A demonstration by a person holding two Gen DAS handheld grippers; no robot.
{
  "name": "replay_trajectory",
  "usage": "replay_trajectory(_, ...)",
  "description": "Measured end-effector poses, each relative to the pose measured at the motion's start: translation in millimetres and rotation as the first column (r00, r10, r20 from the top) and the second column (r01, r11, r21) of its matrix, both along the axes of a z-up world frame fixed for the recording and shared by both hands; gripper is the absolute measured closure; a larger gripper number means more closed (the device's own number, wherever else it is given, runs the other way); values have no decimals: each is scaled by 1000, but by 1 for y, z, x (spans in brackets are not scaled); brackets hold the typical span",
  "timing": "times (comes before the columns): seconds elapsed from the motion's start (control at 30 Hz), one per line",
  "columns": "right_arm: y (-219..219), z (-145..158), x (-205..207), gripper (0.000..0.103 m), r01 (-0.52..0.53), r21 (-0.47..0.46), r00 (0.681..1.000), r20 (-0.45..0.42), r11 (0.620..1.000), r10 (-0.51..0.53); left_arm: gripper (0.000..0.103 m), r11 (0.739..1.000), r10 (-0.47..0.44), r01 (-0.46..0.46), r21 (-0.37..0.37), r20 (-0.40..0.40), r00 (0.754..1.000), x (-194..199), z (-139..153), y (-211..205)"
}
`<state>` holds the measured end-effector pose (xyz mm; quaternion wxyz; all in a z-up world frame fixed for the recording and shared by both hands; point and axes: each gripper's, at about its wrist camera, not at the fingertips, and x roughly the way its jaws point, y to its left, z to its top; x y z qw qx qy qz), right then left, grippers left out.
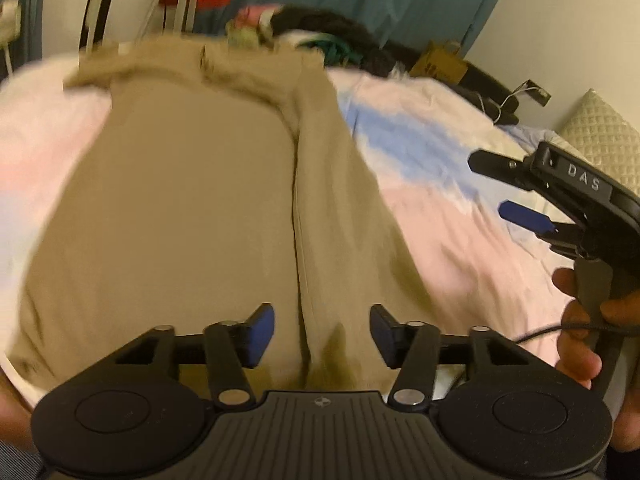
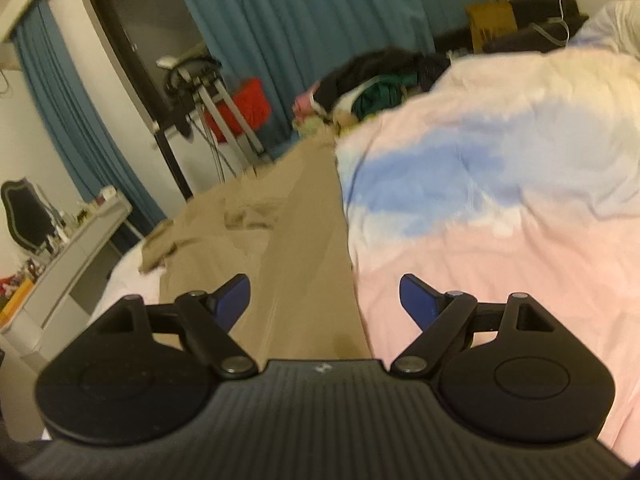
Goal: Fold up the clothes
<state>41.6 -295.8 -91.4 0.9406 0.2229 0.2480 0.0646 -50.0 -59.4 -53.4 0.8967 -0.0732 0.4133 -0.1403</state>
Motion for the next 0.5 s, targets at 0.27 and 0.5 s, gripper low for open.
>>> replay_trajectory(0.27, -1, 16, -14, 20, 62, -13, 991, 118, 998, -60, 11, 992, 11, -37, 119, 209, 978, 1, 38, -4)
replay_trajectory(0.5, 7, 27, -25, 19, 73, -50, 977, 202, 996, -62, 0, 990, 39, -78, 121, 295, 955, 11, 61, -2)
